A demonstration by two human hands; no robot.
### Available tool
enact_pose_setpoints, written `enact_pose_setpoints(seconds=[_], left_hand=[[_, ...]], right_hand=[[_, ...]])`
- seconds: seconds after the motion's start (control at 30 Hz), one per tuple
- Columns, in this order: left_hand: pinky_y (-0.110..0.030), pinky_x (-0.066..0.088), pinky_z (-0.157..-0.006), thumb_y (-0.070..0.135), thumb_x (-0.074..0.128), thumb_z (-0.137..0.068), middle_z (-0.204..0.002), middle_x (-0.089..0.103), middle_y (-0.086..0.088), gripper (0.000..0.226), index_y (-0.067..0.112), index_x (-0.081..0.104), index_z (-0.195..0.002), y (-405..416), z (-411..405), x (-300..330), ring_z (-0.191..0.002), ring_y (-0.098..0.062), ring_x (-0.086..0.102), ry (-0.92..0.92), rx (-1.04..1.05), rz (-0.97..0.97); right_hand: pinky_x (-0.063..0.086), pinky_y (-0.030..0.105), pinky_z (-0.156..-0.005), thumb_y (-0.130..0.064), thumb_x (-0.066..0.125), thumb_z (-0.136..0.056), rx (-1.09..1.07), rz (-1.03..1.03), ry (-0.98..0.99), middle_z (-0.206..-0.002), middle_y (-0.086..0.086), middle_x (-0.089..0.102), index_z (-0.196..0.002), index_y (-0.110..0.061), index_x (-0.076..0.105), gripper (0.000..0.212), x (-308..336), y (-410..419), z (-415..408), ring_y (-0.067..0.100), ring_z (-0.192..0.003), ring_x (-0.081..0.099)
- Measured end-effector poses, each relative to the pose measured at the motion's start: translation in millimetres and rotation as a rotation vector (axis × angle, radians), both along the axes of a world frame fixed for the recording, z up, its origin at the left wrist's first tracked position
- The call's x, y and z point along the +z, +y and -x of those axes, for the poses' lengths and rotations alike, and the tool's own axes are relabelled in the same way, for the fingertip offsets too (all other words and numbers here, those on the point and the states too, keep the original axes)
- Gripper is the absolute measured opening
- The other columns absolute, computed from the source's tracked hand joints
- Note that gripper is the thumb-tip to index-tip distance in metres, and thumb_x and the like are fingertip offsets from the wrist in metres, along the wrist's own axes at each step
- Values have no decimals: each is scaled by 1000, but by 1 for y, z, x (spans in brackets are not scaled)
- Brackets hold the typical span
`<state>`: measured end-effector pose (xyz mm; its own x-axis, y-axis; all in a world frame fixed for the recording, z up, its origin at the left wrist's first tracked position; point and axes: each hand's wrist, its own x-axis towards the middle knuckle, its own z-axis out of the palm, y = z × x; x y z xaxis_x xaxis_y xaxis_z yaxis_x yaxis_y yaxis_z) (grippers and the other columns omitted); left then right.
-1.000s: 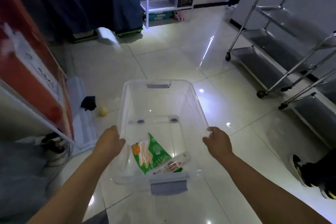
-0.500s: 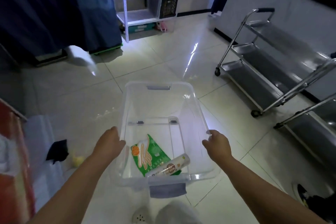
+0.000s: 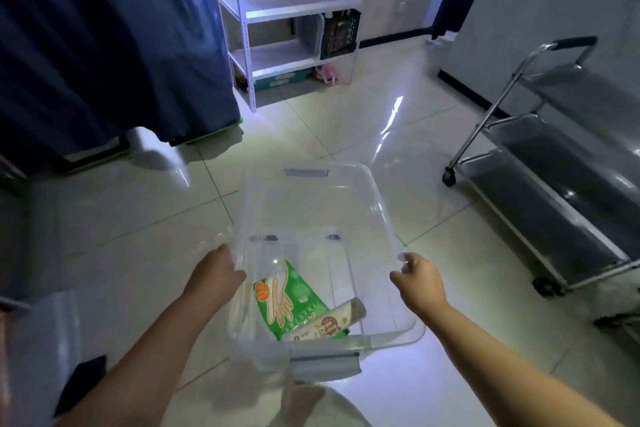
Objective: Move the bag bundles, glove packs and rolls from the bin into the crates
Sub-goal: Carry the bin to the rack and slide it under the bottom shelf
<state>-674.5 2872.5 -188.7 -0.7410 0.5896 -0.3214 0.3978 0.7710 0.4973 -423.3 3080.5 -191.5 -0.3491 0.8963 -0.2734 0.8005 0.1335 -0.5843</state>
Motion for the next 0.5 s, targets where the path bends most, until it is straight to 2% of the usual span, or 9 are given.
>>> enact_pose_setpoints(seconds=[0.1, 0.2, 0.37, 0.5], left_hand=[[-25, 33, -49, 12, 62, -77, -73, 52, -3, 17, 11, 47, -86, 50, 50, 5, -64, -19, 50, 19, 35, 2], [-27, 35, -56, 13, 63, -76, -74, 52, -3, 19, 9, 50, -89, 94, 98, 5, -67, -22, 51, 28, 81, 0], [-28, 41, -63, 14, 63, -75, -89, 63, -12, 24, 5, 54, -96, 180, 195, -8, -78, -28, 58, 4, 105, 4], [-27, 39, -61, 13, 64, -76, -88, 61, -10, 27, 6, 54, -100, 258, 278, -17, -75, -24, 55, -23, 102, -36]], right_hand=[[37, 23, -51, -8, 60, -78, 48, 4, 17, -78, 3, 59, -123, -7, 56, 45, 6, 62, 59, 16, -62, 54], [35, 20, -49, -9, 61, -79, 90, -6, 25, -71, 0, 55, -122, -8, 56, 43, 8, 115, 115, 12, -59, 51], [32, 15, -48, -10, 61, -80, 104, -9, 31, -75, 0, 56, -123, -9, 56, 43, 1, 205, 213, 8, -58, 49], [33, 15, -47, -9, 60, -81, 65, -12, 29, -78, 0, 57, -121, -9, 57, 39, -2, 272, 292, 9, -57, 53]])
